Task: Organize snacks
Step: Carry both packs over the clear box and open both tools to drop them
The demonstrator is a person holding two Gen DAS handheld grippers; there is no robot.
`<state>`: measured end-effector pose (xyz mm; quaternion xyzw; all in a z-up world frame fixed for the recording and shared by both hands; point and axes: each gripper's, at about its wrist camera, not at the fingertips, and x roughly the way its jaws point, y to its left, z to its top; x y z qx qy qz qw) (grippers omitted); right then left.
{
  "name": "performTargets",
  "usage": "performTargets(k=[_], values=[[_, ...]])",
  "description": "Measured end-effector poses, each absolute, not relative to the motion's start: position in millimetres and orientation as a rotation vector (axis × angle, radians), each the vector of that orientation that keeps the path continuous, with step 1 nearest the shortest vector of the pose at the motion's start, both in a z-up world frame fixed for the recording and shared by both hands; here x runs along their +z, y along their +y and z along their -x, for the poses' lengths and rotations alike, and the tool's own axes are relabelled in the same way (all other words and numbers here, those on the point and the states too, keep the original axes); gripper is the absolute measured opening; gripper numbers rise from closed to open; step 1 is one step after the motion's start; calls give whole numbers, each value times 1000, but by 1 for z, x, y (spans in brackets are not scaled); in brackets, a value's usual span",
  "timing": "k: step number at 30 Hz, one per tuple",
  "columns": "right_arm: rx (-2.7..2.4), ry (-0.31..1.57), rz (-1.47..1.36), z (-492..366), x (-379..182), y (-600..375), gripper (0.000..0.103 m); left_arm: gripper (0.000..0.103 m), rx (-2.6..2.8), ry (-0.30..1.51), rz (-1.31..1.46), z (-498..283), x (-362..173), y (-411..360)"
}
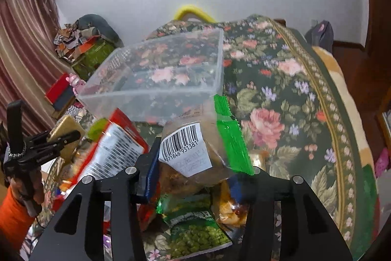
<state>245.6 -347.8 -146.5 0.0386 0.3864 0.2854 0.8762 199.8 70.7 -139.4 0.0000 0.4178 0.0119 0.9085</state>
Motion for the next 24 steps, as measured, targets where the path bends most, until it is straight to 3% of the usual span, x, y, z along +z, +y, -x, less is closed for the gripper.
performTargets(k=[13,24], values=[[610,640,-42,-256,-89,-335,43,34,-11,705,-23,-217,-68,45],[660,632,-109,-288,-81,-310,43,34,-40,689,-25,-260,-58,20]])
